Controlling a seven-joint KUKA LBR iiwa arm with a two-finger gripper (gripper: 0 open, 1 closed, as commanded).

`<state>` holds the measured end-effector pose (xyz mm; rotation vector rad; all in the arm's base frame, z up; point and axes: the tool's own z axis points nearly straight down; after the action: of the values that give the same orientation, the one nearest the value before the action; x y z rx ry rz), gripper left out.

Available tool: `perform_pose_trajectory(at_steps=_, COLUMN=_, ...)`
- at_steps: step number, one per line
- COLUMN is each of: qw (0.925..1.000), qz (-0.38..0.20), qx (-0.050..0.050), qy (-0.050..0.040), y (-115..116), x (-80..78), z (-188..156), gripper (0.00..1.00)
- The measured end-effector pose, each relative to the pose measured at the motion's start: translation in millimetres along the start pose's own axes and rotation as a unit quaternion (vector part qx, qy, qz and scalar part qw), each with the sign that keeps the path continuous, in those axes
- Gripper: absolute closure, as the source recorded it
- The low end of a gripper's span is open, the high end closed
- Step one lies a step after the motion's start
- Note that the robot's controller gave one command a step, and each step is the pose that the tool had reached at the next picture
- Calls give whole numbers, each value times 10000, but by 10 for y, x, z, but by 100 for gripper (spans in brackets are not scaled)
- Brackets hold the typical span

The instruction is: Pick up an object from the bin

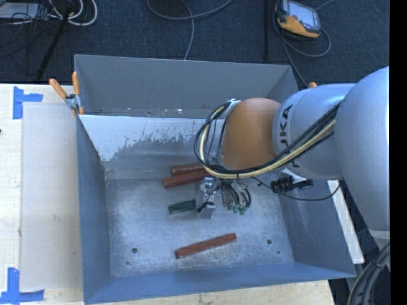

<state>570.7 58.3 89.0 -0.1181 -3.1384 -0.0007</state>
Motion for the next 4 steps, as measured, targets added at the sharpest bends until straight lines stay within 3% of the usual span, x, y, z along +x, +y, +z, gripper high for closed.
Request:
perform_pose_trajectory(at_steps=1, qw=10000, qz=8, qx=-1, qy=0, y=-1, x=0, z=0, gripper=0)
perform_pose_trajectory(at_steps=2, qw=9899, qz=-1420, qx=-1, qy=35, y=-326, x=-284, z=199, gripper=0)
perform_pose_trajectory(at_steps=3, qw=9477, qz=-3193, qx=-6, qy=-16, y=140, x=-254, z=190, gripper=0)
perform_pose_trajectory(at_steps=4, qw=9486, qz=-3165, qx=-4, qy=-8, y=124, x=-258, z=186, gripper=100)
